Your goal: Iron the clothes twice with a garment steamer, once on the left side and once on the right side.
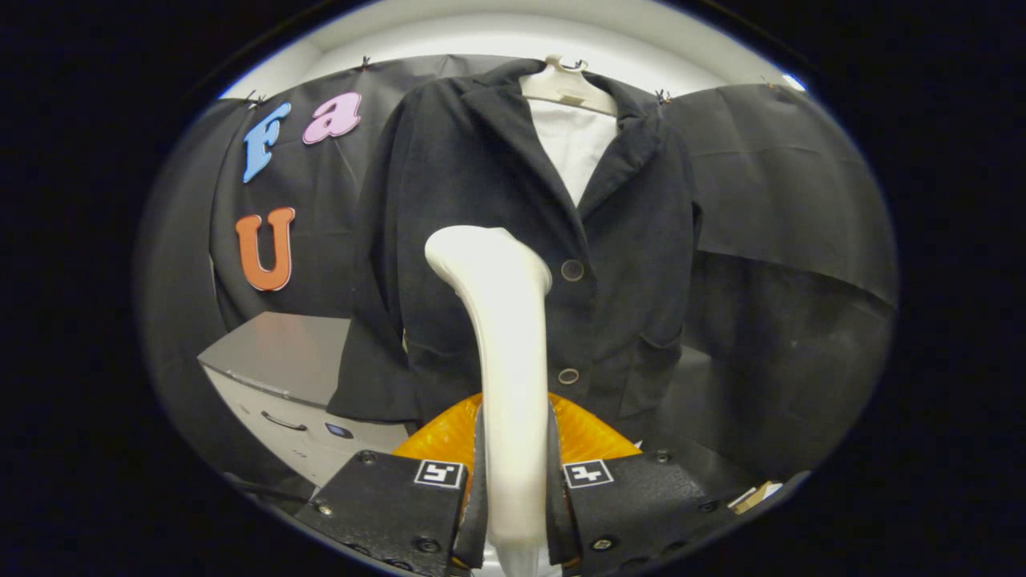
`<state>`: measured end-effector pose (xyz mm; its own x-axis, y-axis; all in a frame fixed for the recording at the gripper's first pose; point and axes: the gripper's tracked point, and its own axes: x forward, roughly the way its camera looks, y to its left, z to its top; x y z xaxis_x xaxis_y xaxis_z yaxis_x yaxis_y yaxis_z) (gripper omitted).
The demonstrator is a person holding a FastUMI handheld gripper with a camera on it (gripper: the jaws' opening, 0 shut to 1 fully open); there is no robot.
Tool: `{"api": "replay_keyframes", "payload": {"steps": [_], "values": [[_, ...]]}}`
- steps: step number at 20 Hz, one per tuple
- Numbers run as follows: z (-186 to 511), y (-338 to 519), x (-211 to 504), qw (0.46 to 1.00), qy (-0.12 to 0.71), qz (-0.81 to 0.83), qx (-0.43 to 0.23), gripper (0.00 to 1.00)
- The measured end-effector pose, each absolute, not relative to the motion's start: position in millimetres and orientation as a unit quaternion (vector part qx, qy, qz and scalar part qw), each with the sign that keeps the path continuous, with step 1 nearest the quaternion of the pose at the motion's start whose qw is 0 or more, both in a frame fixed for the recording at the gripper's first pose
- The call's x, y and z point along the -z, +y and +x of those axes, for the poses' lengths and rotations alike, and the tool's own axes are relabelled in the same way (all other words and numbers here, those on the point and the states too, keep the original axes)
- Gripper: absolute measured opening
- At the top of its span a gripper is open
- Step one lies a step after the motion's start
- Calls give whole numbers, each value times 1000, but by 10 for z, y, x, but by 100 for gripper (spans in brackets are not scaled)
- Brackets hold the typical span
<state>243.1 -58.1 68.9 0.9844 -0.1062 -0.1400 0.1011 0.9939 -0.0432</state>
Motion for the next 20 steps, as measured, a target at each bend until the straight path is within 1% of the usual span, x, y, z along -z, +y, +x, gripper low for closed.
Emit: {"api": "replay_keyframes", "payload": {"steps": [14,20], "values": [[2440,-707,182,990,128,-17,53,32],[2427,-730,328,988,144,-21,57,32]]}}
